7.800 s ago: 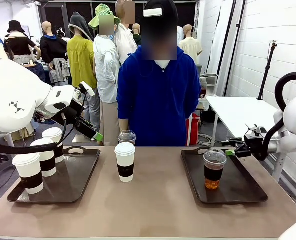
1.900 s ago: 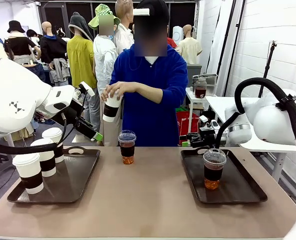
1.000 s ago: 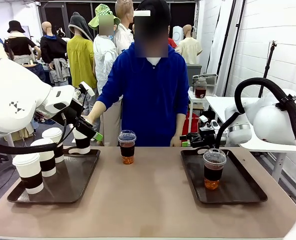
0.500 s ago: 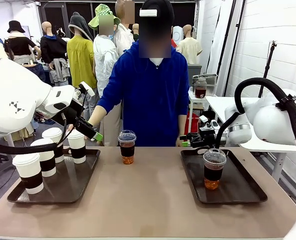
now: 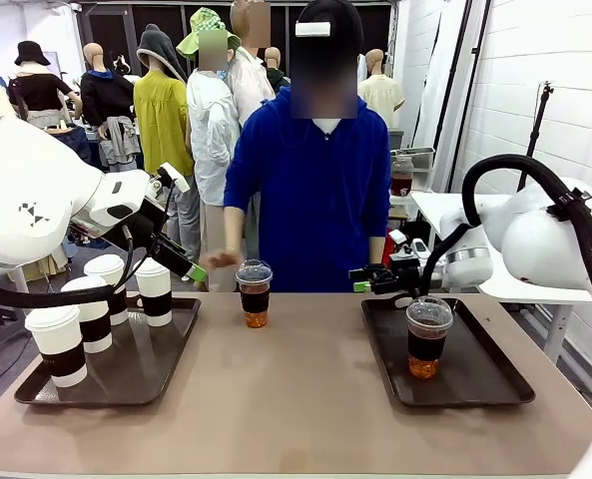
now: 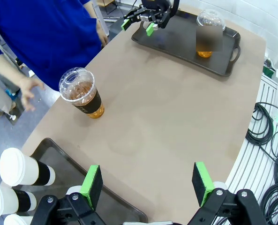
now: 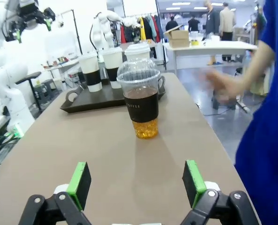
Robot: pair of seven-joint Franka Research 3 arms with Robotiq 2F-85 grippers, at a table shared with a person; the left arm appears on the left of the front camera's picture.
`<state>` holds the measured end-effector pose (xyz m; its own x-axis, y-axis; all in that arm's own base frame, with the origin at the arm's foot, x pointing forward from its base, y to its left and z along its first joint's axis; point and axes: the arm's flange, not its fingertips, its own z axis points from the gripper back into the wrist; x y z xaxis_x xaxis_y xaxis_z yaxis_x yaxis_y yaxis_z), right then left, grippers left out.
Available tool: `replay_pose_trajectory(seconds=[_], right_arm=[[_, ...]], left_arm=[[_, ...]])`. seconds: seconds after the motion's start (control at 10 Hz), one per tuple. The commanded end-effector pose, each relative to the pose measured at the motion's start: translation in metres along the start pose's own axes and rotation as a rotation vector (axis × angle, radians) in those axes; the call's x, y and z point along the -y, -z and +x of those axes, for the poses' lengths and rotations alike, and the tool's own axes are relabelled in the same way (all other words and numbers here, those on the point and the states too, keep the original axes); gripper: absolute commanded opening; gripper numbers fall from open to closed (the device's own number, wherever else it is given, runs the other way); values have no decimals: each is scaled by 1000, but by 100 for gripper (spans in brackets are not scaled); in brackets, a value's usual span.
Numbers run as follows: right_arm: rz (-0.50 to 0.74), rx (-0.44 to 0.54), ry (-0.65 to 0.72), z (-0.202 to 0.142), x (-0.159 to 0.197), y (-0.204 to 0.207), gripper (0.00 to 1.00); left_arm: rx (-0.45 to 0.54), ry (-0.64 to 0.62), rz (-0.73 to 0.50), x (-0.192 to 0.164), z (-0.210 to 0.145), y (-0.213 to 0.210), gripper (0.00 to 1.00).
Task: Distribute the coffee onto the tray.
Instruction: Pick up another iced Americano from the middle of the table and place it on the right Handle tray.
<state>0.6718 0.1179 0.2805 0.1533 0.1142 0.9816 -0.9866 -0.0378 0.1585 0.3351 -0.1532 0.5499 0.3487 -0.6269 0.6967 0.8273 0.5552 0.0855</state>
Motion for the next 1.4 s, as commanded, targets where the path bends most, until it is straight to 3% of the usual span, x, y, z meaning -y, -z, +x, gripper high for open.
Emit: replay_pose_trajectory(seconds=[0.0,0.6,1.3], right_arm=[[-9,-2,29,5,2,29,100],[-10,-22,-10,-2,-6,100,100],[11,-26,-7,1,-7,105,100]], left_arm=[[4,12,-5,-2,-1,0,100],[4,12,-5,-2,-1,0,100],[4,12,-5,-2,-1,0,100]])
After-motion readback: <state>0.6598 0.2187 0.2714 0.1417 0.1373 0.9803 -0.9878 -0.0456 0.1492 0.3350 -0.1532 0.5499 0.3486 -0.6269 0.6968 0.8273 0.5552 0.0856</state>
